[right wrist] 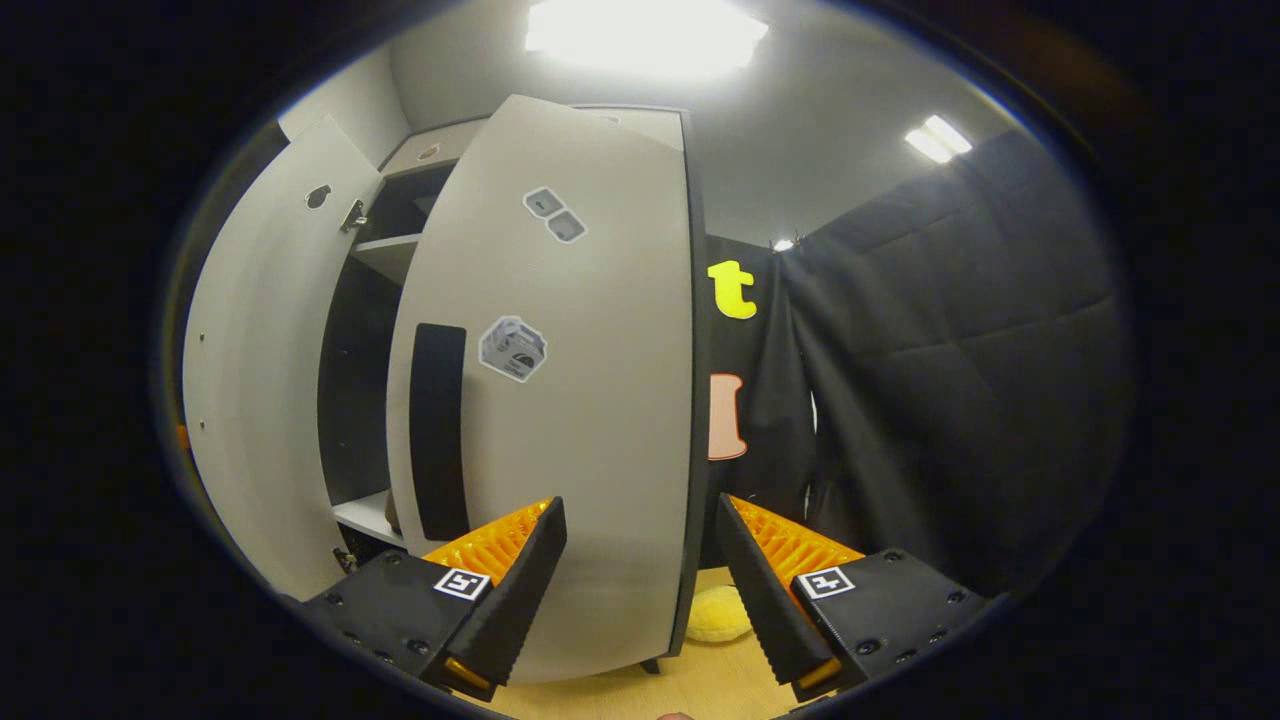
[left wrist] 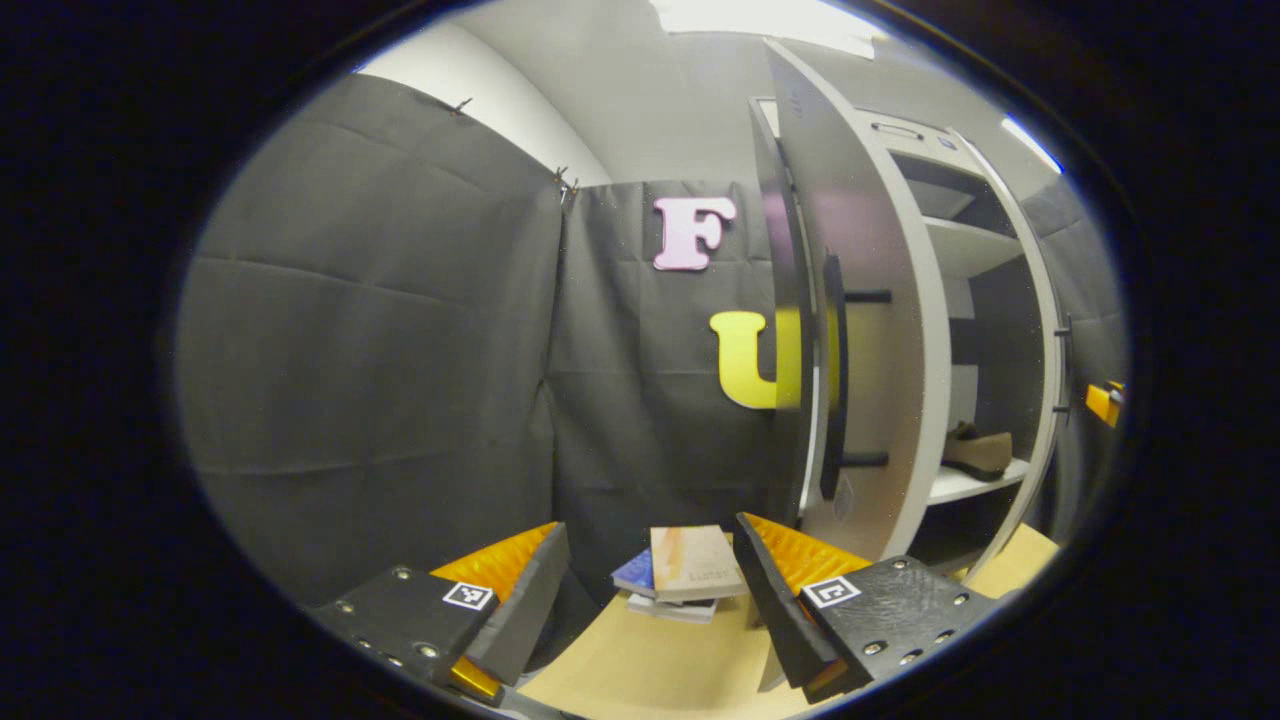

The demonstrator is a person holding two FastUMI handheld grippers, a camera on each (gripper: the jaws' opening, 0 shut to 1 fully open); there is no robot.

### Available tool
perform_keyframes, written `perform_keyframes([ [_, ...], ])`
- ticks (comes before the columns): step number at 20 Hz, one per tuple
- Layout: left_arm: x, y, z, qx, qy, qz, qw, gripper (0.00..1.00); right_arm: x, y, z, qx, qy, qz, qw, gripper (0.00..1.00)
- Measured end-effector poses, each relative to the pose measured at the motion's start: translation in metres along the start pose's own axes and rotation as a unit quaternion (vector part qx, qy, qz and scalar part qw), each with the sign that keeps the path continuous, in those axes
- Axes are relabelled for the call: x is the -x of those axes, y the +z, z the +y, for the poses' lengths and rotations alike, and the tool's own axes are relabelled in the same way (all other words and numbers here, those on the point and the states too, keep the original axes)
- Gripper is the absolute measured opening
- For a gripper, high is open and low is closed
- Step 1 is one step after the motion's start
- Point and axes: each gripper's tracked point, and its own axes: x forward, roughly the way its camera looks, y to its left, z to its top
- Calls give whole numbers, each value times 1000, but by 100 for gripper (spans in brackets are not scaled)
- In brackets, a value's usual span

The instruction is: Grab one shoe with the right hand and put it into the shoe cabinet, grab the other shoe with the left hand and put it into the shoe cabinet; then close the right door with the right hand and the left door with the left hand.

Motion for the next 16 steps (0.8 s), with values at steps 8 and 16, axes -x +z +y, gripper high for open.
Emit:
perform_keyframes([
  [8, -23, 41, -28, 12, -16, -45, 999, 95, 25, -20, -59, -10, -50, 25, 998, 96],
  [16, -9, 42, -53, 16, -44, -45, 998, 87, 46, -34, -74, -7, -51, 39, 998, 96],
])
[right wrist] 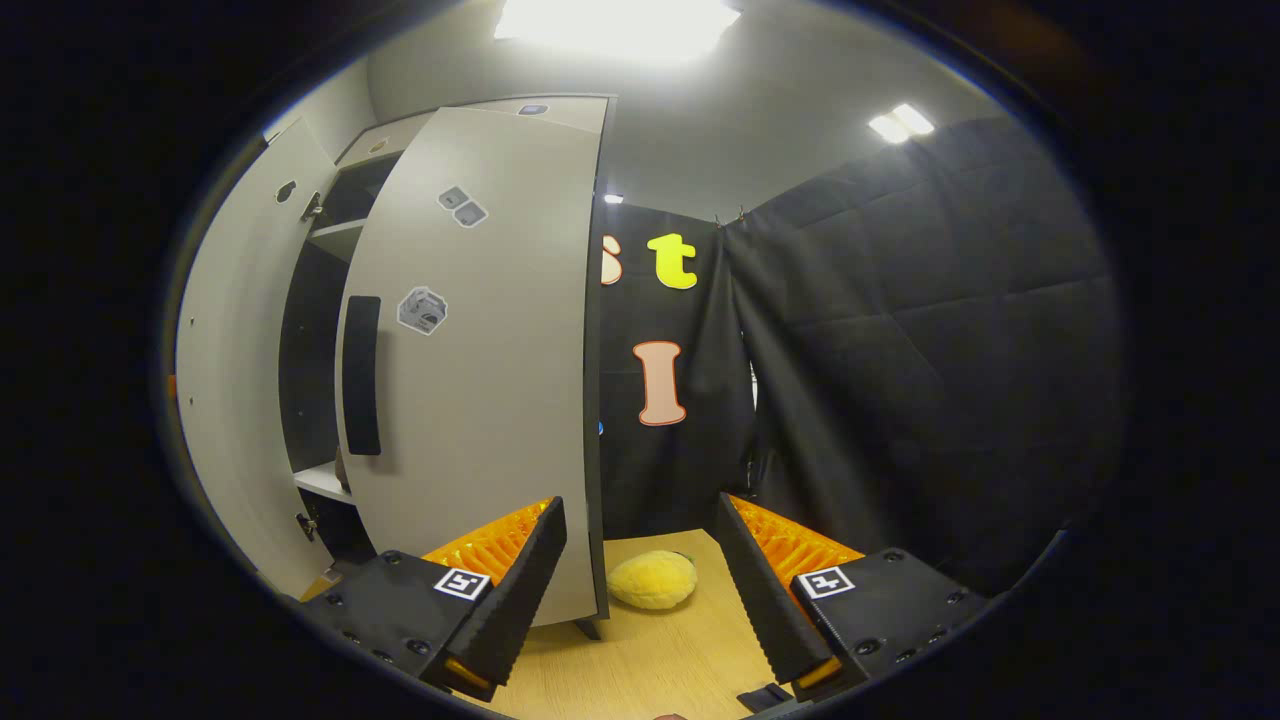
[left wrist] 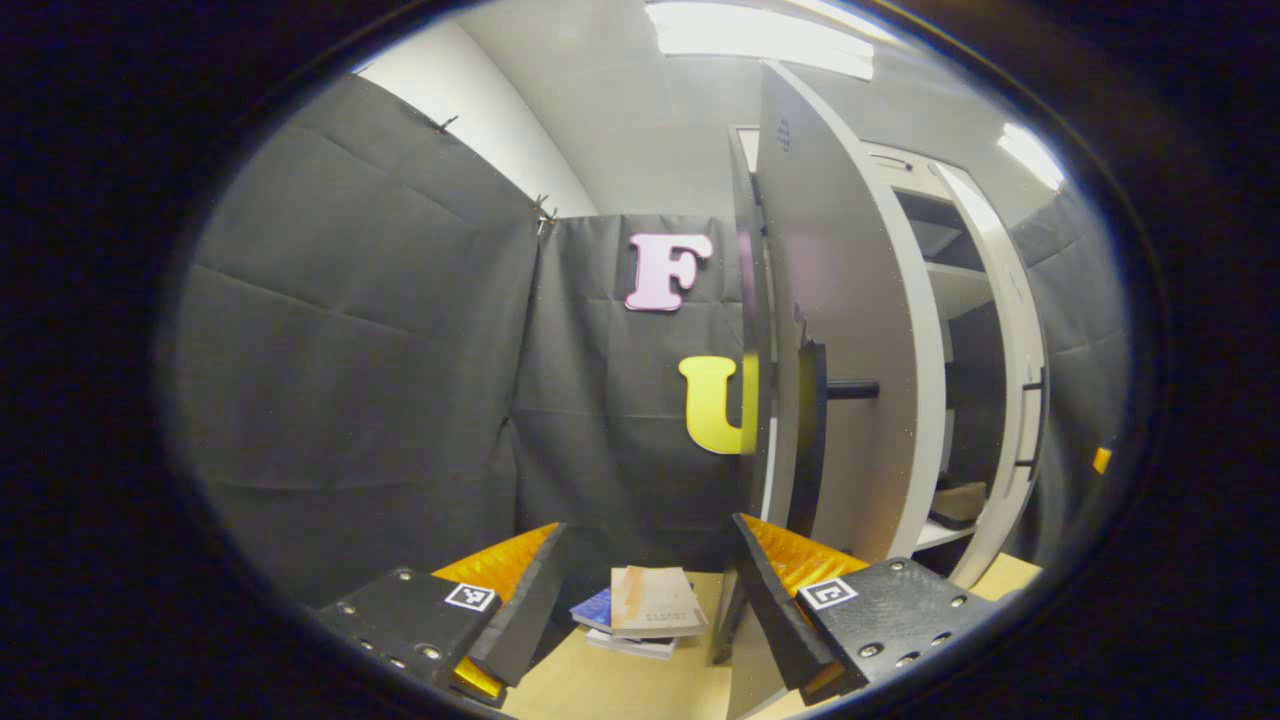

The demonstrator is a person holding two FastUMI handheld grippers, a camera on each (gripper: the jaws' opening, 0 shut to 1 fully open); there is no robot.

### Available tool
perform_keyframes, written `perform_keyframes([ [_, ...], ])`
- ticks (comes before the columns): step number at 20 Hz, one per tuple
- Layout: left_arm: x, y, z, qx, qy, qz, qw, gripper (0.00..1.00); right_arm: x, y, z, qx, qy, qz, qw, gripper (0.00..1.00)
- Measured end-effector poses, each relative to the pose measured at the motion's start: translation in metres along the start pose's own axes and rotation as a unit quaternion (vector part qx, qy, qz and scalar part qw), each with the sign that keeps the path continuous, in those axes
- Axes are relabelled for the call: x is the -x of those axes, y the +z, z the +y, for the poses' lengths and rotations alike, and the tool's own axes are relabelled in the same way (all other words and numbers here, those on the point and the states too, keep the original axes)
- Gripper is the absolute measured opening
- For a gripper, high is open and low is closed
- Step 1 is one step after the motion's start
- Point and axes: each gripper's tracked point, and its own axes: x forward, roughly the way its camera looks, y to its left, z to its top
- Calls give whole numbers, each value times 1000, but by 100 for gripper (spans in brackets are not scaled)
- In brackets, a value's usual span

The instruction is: Grab one shoe with the right hand and put it into the shoe cabinet, grab the other shoe with the left hand and put it into the shoe cabinet; then close the right door with the right hand and the left door with the left hand.

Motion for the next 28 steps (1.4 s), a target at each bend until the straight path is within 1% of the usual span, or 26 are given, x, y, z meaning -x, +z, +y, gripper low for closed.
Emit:
perform_keyframes([
  [2, 1, -2, -25, 0, -18, 0, 1000, 87, 3, -3, 0, 2, 5, 4, 1000, 96],
  [6, 0, 0, -58, -8, -41, -7, 999, 87, 8, -9, -4, 2, 10, 11, 1000, 95],
  [12, -4, -3, -107, 3, -84, -6, 996, 87, 21, -16, -29, 15, -3, 24, 1000, 96],
  [13, -5, -4, -117, 2, -90, -6, 996, 93, 23, -16, -33, 15, -7, 25, 1000, 93],
  [14, -6, -3, -127, 1, -96, -7, 995, 99, 26, -16, -36, 15, -10, 27, 999, 96],
  [15, -8, -3, -137, -1, -102, -7, 995, 93, 28, -17, -40, 17, -13, 28, 999, 96],
  [16, -10, -5, -147, -2, -109, -7, 994, 99, 30, -18, -45, 20, -18, 30, 999, 96],
  [17, -12, -6, -158, -2, -115, -8, 993, 99, 33, -19, -50, 22, -23, 32, 999, 93],
  [18, -16, -7, -169, -2, -120, -9, 993, 99, 36, -20, -54, 23, -27, 34, 999, 93],
  [19, -19, -7, -179, 0, -126, -8, 992, 99, 38, -20, -57, 22, -30, 36, 999, 96],
  [21, -25, -6, -197, 8, -129, -9, 992, 99, 42, -22, -59, 18, -31, 40, 999, 96],
  [22, -28, -7, -204, 7, -129, -10, 992, 99, 43, -23, -59, 17, -31, 39, 999, 93],
  [25, -34, -7, -218, -4, -128, -14, 992, 99, 47, -25, -56, 19, -28, 41, 999, 93],
  [26, -33, -6, -218, -6, -127, -15, 992, 93, 47, -28, -54, 19, -25, 43, 999, 95],
  [27, -32, -6, -218, -5, -125, -16, 992, 93, 49, -27, -52, 18, -22, 43, 999, 96],
  [28, -32, -6, -218, -3, -125, -15, 992, 93, 48, -27, -49, 18, -19, 43, 999, 93],
])
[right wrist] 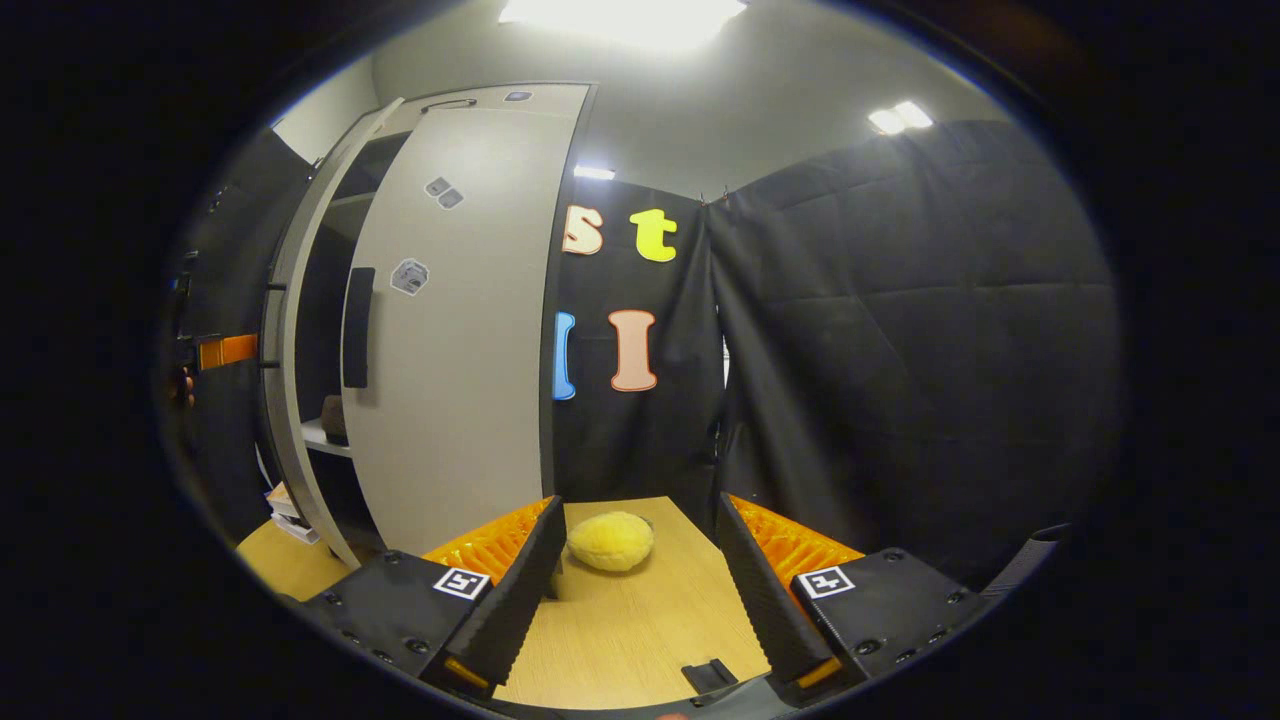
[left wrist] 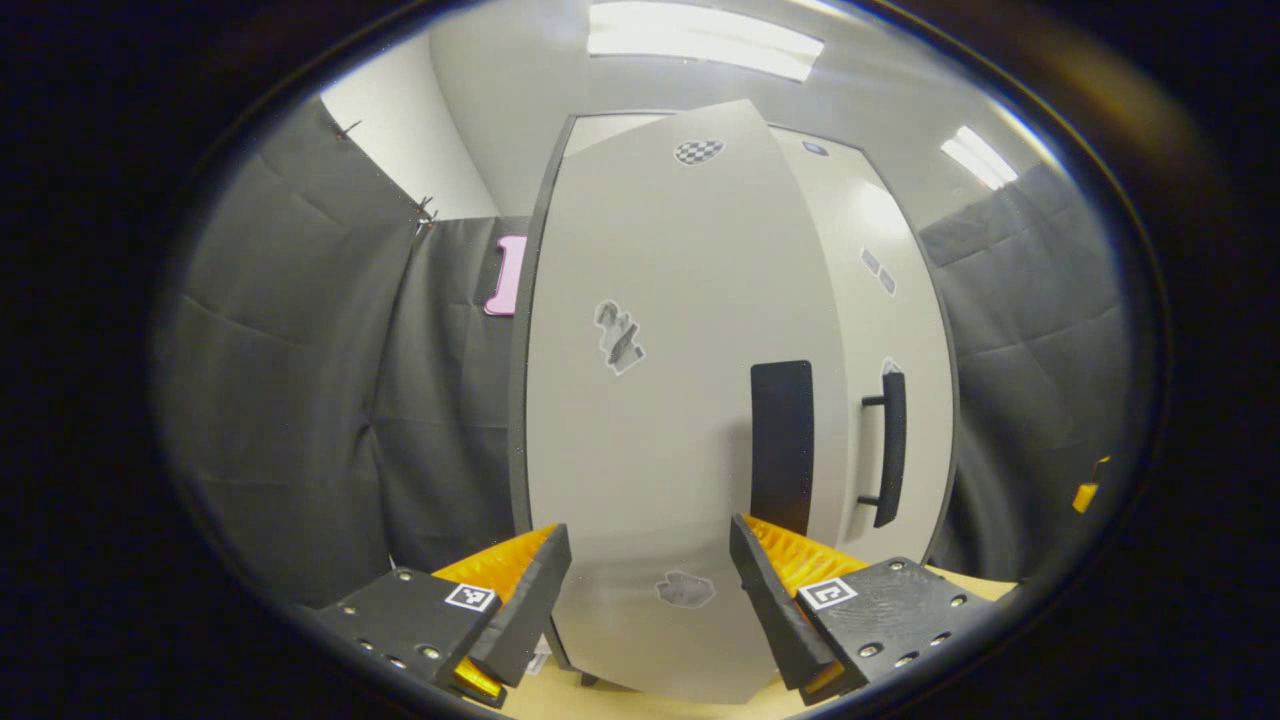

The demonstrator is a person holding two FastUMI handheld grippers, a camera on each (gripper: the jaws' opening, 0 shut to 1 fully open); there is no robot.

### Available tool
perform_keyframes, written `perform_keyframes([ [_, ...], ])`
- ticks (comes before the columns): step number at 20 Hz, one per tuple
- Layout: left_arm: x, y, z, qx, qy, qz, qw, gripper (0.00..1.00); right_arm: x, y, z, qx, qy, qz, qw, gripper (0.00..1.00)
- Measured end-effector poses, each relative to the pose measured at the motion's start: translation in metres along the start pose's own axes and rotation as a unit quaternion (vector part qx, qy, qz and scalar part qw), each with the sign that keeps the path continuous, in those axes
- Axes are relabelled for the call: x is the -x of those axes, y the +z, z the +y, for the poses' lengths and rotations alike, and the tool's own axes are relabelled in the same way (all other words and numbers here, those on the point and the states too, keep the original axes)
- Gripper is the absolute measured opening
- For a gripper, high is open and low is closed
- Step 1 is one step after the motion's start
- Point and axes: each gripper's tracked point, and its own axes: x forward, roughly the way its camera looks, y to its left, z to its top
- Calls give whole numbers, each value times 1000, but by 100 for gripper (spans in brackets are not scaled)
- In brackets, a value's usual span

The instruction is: Grab one shoe with the right hand and put it into the shoe cabinet, grab the other shoe with the left hand and put it into the shoe cabinet; then close the right door with the right hand and the left door with the left hand.

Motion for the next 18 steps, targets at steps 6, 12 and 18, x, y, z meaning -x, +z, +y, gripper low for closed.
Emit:
perform_keyframes([
  [6, 30, 0, 13, -14, 7, 12, 1000, 99, -1, 21, 17, 1, 42, -26, 999, 96],
  [12, 84, 11, 44, -48, 34, 8, 998, 99, 2, 47, 24, -11, 75, -54, 996, 93],
  [18, 137, 6, 72, -58, 68, 23, 996, 99, 6, 59, 27, -14, 96, -66, 993, 95],
])
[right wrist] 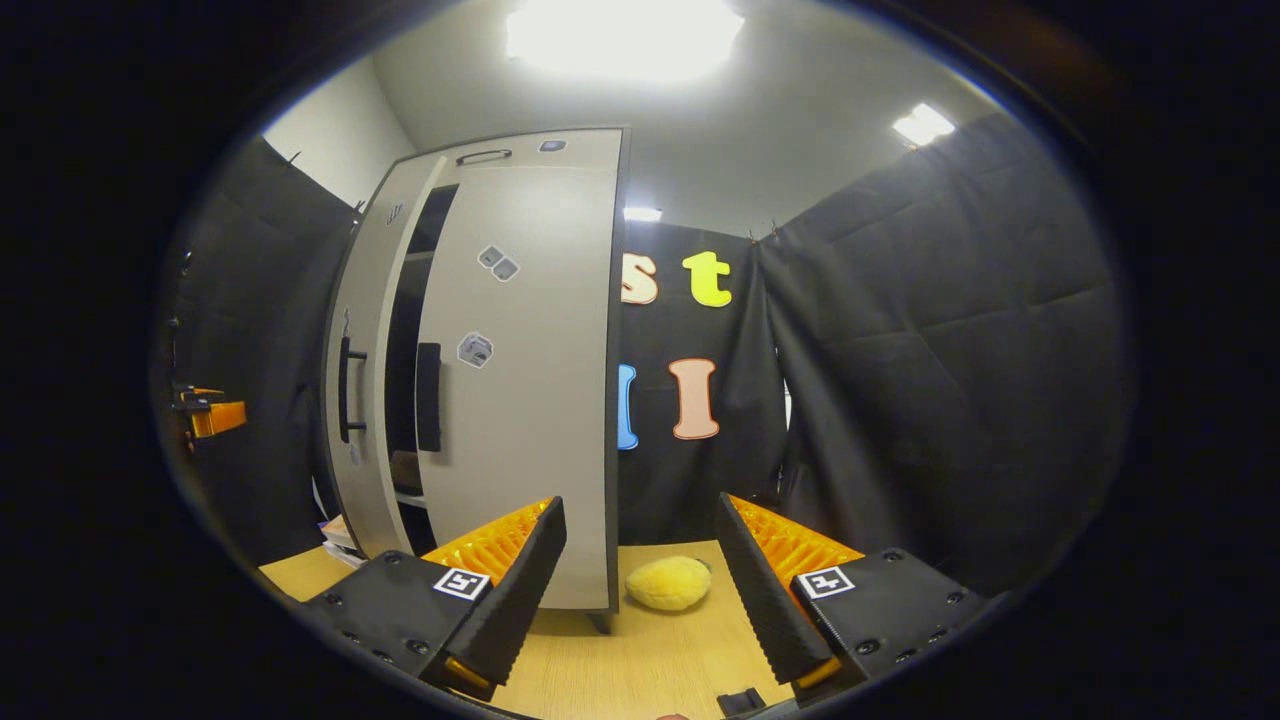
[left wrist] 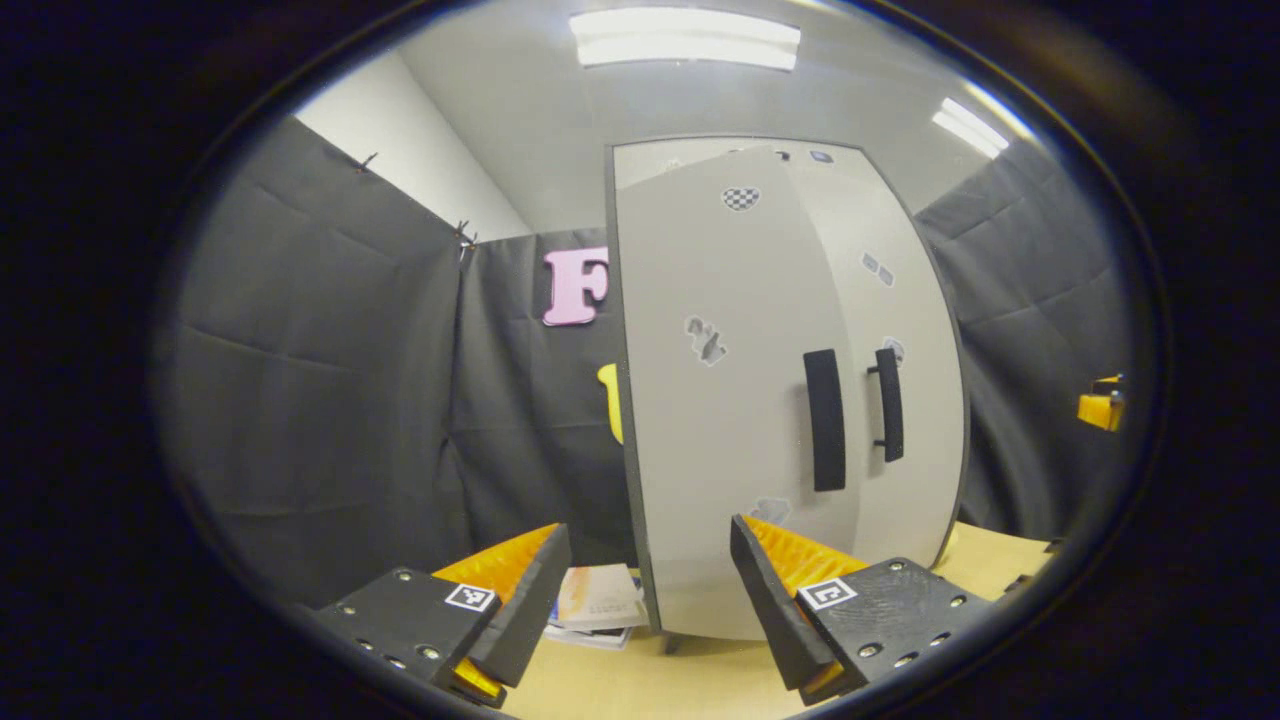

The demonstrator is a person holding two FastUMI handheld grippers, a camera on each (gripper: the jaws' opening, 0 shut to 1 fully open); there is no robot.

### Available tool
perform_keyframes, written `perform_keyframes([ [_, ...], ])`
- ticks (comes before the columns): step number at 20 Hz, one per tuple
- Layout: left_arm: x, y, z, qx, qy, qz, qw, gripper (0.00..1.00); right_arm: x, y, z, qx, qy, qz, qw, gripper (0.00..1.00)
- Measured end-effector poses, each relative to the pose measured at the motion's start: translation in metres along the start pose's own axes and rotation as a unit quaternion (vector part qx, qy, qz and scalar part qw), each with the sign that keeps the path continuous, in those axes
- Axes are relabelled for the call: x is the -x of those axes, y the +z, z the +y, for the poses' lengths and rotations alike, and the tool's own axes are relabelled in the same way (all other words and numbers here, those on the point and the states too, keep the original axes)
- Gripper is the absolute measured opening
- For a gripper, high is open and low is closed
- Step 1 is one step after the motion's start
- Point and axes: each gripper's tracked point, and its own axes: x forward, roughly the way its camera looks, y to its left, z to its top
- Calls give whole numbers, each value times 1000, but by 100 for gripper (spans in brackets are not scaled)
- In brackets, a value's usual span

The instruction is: Grab one shoe with the right hand and put it into the shoe cabinet, grab the other shoe with the left hand and put it into the shoe cabinet; then close the right door with the right hand and the left door with the left hand.

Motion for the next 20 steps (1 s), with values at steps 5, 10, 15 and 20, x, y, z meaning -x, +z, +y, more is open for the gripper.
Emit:
perform_keyframes([
  [5, 33, -6, 23, -20, 26, 8, 999, 99, 9, 8, 6, 7, 16, -10, 1000, 93],
  [10, 58, -12, 37, -19, 43, 18, 999, 99, 20, 11, 14, 8, 27, -16, 999, 95],
  [15, 73, -16, 49, -20, 55, 23, 998, 99, 30, 10, 16, 12, 23, -17, 1000, 95],
  [20, 76, -32, 58, -13, 62, 39, 997, 99, 39, 11, 16, 7, 16, -20, 1000, 96],
])
